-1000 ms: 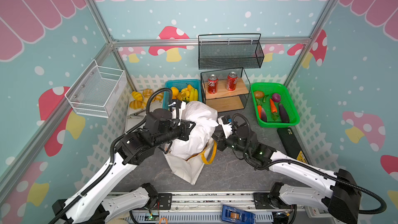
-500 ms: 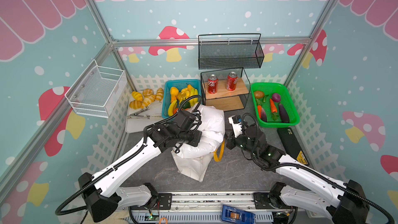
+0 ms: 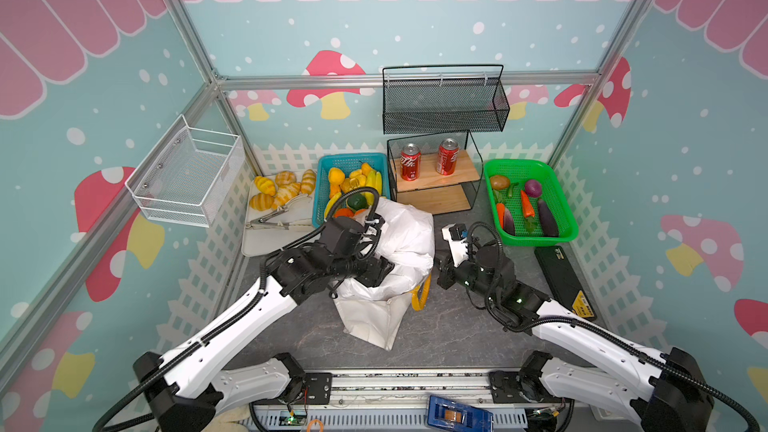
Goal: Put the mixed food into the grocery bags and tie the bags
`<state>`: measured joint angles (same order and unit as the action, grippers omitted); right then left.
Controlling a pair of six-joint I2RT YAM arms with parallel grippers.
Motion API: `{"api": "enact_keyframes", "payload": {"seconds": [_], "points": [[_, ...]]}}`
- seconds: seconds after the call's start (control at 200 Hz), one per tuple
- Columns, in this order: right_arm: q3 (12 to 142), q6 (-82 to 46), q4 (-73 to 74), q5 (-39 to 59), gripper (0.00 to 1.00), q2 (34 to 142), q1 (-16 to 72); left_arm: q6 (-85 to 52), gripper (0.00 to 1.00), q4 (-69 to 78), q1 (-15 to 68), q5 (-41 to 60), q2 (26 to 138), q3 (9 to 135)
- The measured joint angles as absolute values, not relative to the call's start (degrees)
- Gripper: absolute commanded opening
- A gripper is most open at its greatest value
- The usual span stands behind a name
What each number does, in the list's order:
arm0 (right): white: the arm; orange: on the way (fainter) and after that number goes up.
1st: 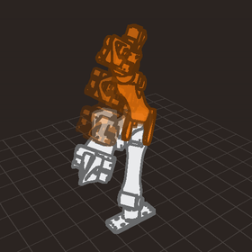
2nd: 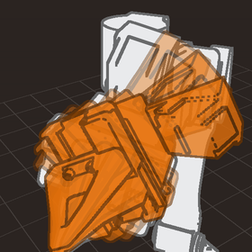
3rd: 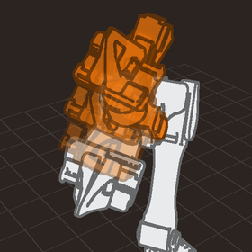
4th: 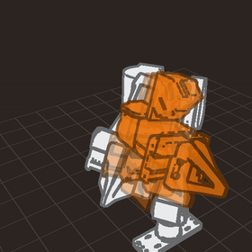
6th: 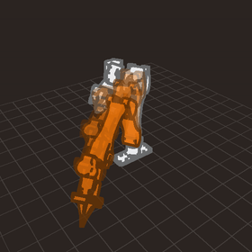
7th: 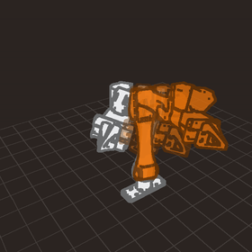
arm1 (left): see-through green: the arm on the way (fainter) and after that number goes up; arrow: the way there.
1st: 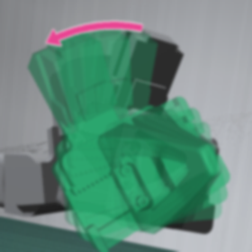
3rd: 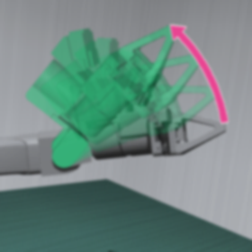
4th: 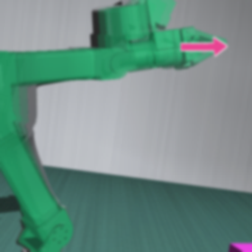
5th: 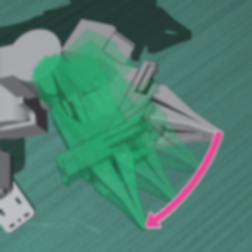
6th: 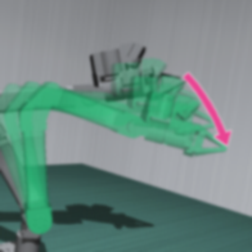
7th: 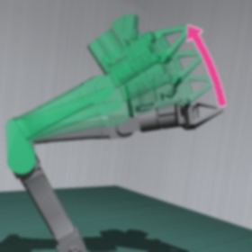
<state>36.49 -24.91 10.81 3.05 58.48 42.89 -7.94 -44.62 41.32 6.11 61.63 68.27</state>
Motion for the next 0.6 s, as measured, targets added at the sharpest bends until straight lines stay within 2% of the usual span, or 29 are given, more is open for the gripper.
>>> {"api": "enact_keyframes", "payload": {"seconds": [0.105, 0.215, 0.465, 0.6], "points": [[36.5, -24.5, 11.2, 3.1, 0.00, 58.8, 42.7, -7.9, 0.76, -41.0, 41.3, 6.1, 57.2, 69.2], [36.5, -24.1, 11.7, 3.3, 0.00, 59.2, 42.7, -8.1, 0.73, -37.3, 41.3, 5.3, 58.3, 72.7], [36.5, -23.8, 12.4, 3.4, 0.00, 59.5, 42.7, -8.4, 0.65, -36.0, 41.4, 0.7, 78.6, 87.3], [36.5, -23.9, 12.2, 1.5, 0.00, 59.5, 42.7, -7.9, 0.61, -39.2, 41.4, -0.1, 84.9, 87.2]]}}
